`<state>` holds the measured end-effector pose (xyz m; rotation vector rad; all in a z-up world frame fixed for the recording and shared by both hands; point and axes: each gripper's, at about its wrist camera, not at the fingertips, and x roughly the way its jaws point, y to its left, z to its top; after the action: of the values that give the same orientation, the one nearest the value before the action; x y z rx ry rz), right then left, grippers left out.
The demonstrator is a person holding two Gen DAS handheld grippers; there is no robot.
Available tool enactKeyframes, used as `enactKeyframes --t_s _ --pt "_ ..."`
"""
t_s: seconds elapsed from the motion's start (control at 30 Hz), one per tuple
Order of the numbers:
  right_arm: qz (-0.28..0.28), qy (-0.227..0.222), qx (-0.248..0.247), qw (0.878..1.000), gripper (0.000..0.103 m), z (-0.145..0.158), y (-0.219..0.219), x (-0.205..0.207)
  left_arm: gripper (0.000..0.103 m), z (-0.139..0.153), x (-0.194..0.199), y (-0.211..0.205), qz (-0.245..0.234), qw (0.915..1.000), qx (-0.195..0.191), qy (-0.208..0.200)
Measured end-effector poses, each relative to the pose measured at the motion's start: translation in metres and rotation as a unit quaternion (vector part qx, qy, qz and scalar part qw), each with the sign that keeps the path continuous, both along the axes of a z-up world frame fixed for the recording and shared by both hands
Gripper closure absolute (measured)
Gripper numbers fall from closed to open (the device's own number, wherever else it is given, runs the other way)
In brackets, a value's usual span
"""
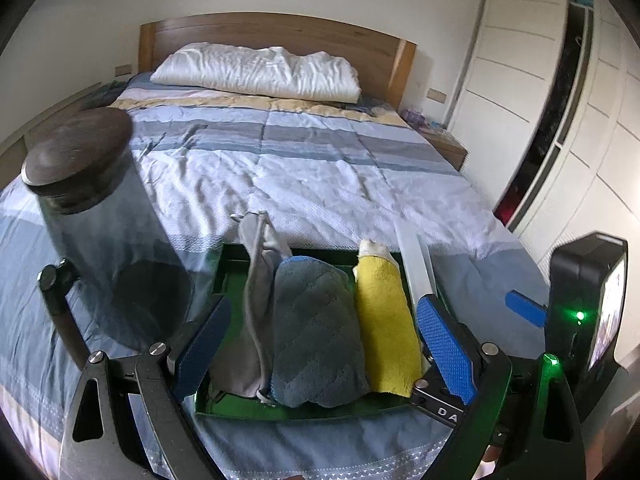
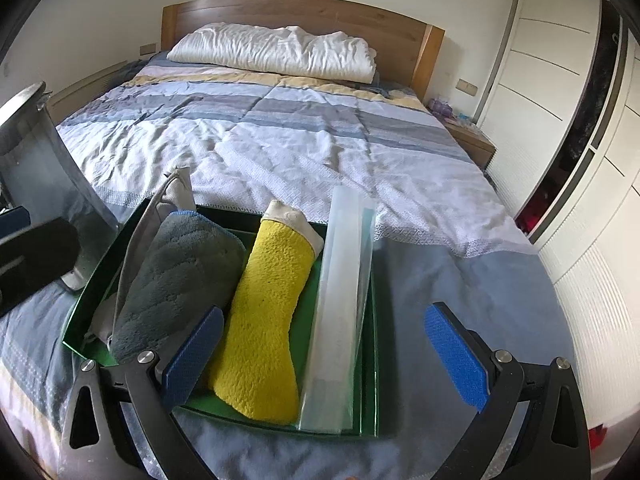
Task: Organize soft objects
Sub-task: 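Withdraw both open grippers up and back from the green tray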
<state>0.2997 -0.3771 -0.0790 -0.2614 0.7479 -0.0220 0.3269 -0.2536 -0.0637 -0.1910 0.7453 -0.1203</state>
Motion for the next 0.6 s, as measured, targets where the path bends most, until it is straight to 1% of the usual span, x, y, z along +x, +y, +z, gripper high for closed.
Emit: enactKeyframes --t_s 0.17,0.3,0.47,0.6 --pt "-0.002 -0.008 0.002 1.0 0.0 0.011 0.002 -0.006 0.012 0.003 0.003 0.015 0.02 0.9996 -0.015 0.008" --pt "-0.002 -0.017 0.003 1.0 0.0 0.022 0.004 -0.012 0.012 0.008 -0.001 0.022 0.028 0.9994 -0.021 0.004" --pt "-0.004 -0.027 -0.001 1.0 0.0 0.032 0.005 -0.021 0.012 0.016 -0.007 0.018 0.02 0.9996 -0.021 -0.002" --pt "-0.011 -0.036 -0.008 0.999 0.0 0.044 0.003 -0.034 0.012 0.029 -0.018 0.015 0.012 0.9995 -0.026 -0.012"
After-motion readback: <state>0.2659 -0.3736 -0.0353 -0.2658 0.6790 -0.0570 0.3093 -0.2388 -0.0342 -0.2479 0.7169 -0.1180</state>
